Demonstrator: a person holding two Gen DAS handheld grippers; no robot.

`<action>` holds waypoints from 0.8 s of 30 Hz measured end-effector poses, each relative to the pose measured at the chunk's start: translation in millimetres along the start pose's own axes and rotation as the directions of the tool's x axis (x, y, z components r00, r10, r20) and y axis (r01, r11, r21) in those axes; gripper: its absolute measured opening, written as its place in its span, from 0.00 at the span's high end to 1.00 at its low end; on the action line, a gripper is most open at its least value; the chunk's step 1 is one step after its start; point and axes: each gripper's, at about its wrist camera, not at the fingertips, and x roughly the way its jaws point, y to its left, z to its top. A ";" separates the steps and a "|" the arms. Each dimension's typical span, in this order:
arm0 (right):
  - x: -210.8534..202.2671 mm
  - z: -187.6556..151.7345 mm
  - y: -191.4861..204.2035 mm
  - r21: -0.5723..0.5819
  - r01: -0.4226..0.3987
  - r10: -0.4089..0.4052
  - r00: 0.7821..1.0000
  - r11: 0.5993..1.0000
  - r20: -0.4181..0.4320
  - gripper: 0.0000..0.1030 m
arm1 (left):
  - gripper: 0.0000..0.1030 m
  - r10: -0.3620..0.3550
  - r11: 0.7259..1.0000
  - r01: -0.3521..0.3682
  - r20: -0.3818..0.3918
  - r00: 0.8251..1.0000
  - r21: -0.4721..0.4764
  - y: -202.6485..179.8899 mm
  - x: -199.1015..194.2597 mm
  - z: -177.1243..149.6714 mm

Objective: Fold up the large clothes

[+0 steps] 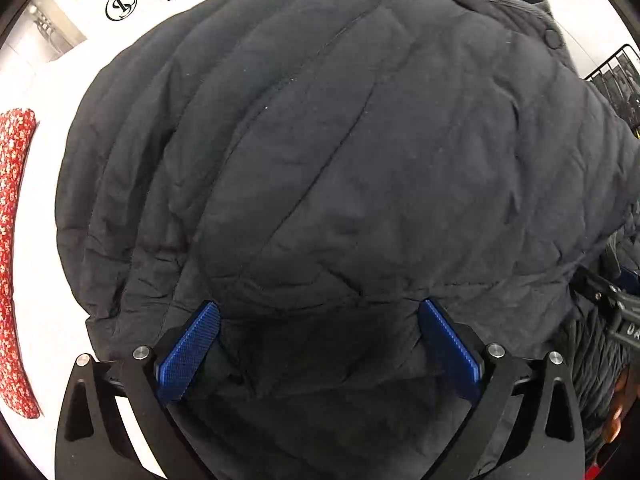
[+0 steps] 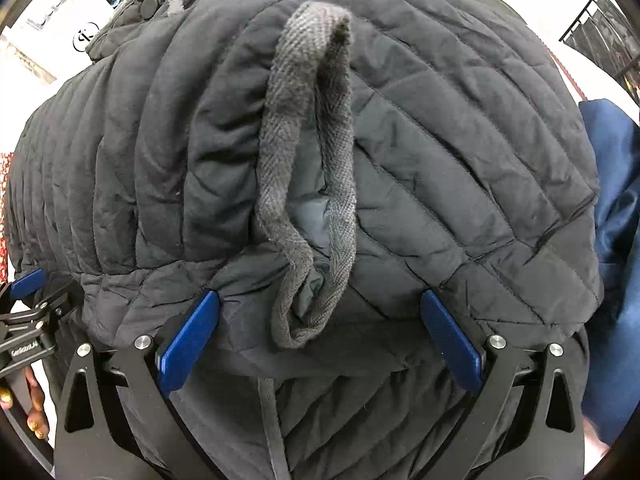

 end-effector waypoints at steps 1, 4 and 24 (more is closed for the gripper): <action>0.0 0.0 1.7 0.001 0.005 -0.005 1.000 1.000 0.007 0.04 | 0.05 0.004 1.000 -0.004 -0.002 1.000 0.000 0.9 1.0 2.3; -5.7 -12.7 2.3 0.004 0.020 -0.020 0.999 1.000 0.032 0.04 | 0.04 0.014 1.000 -0.014 0.003 1.000 0.004 -6.1 5.2 9.4; -88.4 -101.9 16.5 -0.087 -0.065 0.073 0.993 0.994 0.093 0.05 | 0.12 -0.101 0.993 0.087 0.187 0.977 0.082 24.0 -82.9 -67.7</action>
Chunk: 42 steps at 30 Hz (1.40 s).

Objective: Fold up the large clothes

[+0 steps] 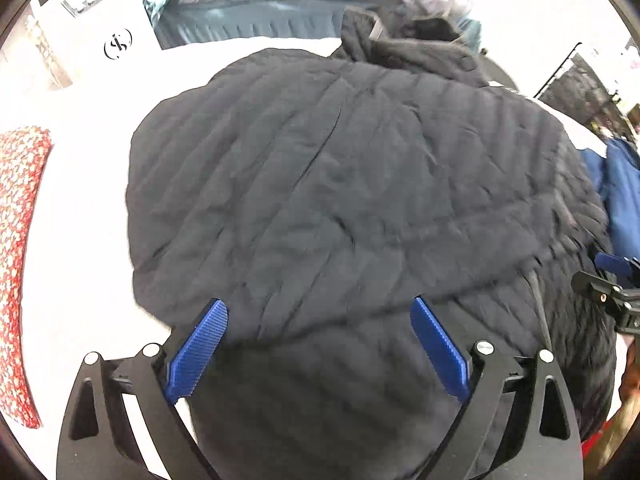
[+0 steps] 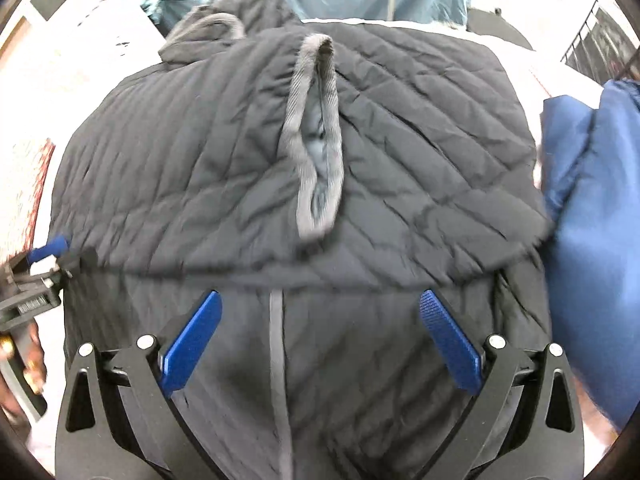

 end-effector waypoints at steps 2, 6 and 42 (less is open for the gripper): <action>-12.8 -14.8 -4.7 -0.008 0.005 -0.004 1.000 1.000 0.015 0.05 | 0.14 -0.024 0.999 0.023 -0.003 1.000 -0.022 12.2 -13.5 -15.9; -30.2 -41.5 -33.1 0.033 0.021 -0.022 0.999 0.999 0.027 0.05 | 0.23 -0.056 0.992 0.052 -0.031 0.998 -0.117 47.8 -26.7 -50.7; -12.6 -164.2 -197.3 0.412 -0.323 0.397 0.912 0.852 -0.105 0.15 | 0.36 -0.417 0.907 0.368 -0.322 0.850 -0.206 60.6 0.4 -211.3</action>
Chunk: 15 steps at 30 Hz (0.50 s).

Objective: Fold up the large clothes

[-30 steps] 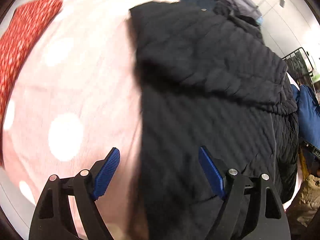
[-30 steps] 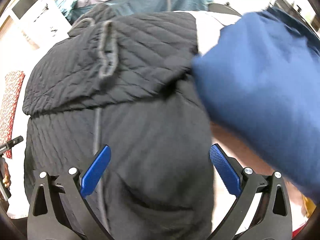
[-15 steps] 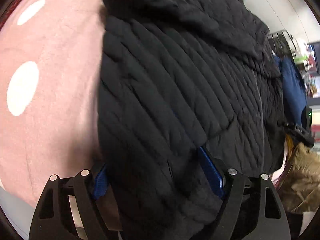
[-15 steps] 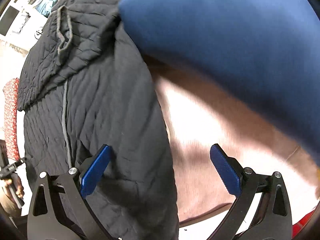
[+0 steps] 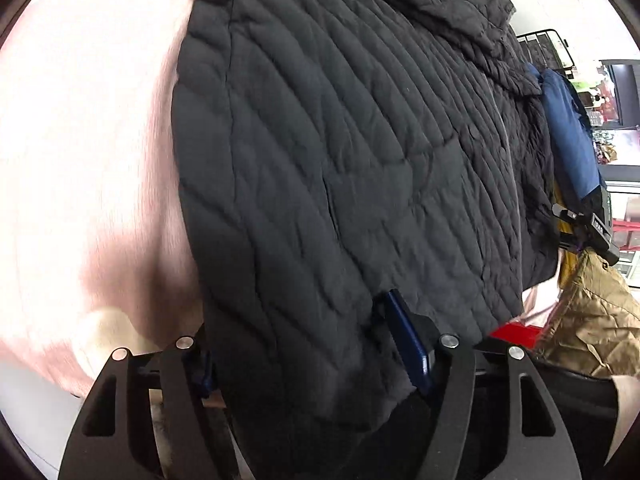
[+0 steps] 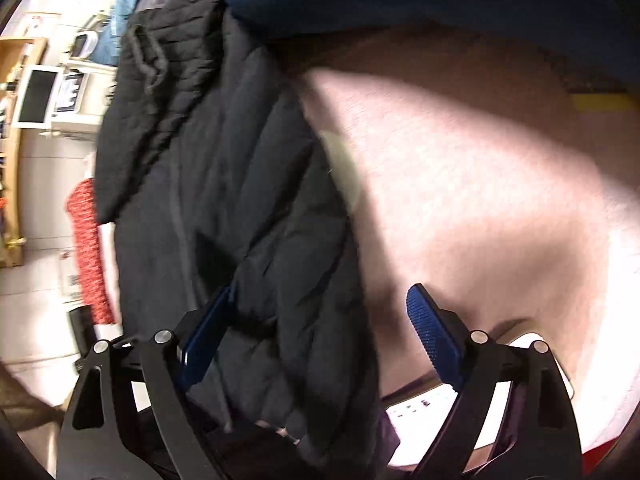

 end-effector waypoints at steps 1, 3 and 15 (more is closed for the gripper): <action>-2.2 -2.5 -1.1 -0.009 -0.011 0.011 1.000 1.000 -0.004 0.15 | 0.36 -0.009 1.000 0.009 0.000 1.000 -0.003 -0.7 0.4 -1.1; -8.7 -12.7 -4.8 -0.012 -0.026 0.026 1.000 1.000 0.003 0.15 | 0.36 -0.021 1.000 0.021 0.000 1.000 -0.002 0.3 -0.2 -5.6; 25.5 -42.0 12.4 -0.151 0.065 -0.082 0.991 0.986 -0.109 0.43 | 0.65 -0.001 1.000 0.001 -0.003 1.000 0.020 -10.1 -0.8 -9.7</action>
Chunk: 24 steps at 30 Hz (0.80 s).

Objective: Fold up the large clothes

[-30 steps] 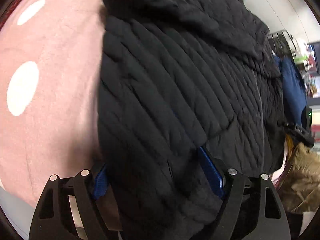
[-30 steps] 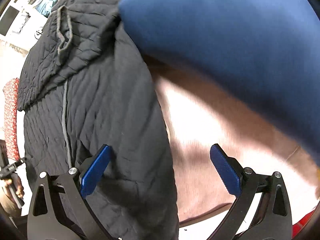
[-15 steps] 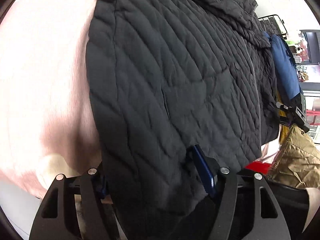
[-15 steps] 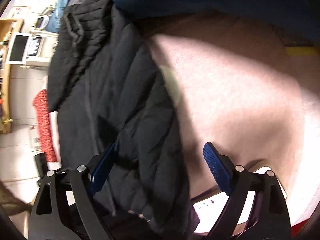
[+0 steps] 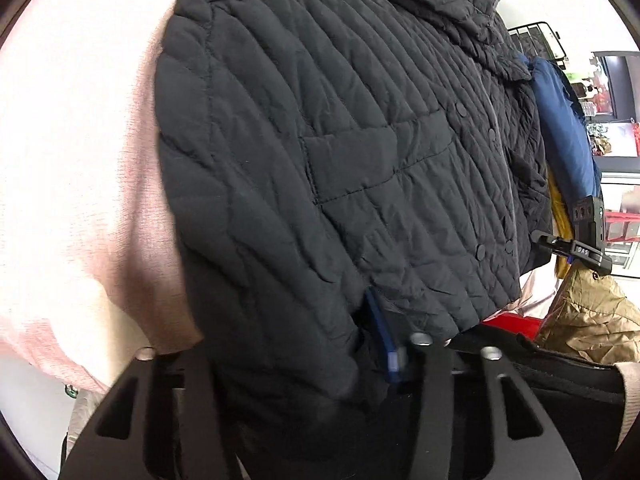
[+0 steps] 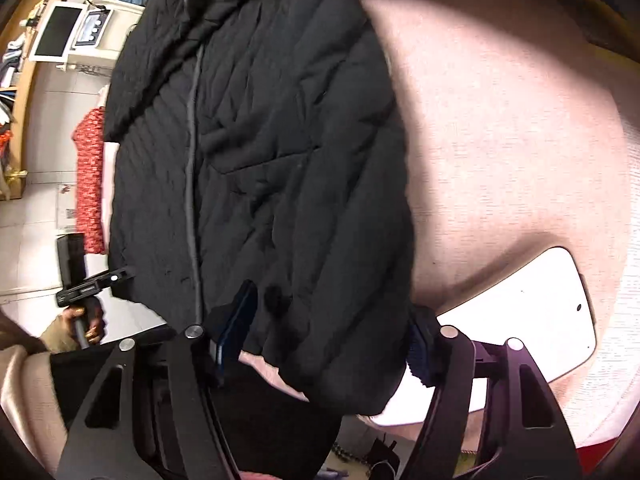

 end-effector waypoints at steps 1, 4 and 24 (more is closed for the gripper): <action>0.5 0.4 0.6 -0.006 0.009 -0.009 1.000 1.000 -0.002 0.52 | 0.74 -0.003 1.000 0.003 0.004 1.000 -0.007 0.8 -2.0 0.7; -4.3 3.6 6.0 -0.009 0.002 -0.002 1.000 1.000 0.011 0.77 | 0.84 -0.013 1.000 0.013 0.024 1.000 0.006 -4.8 -11.7 1.2; -12.2 -51.3 41.9 -0.023 -0.062 0.057 0.982 0.998 -0.178 0.89 | 0.90 -0.048 0.999 0.048 -0.066 0.997 -0.005 23.7 -57.2 -40.6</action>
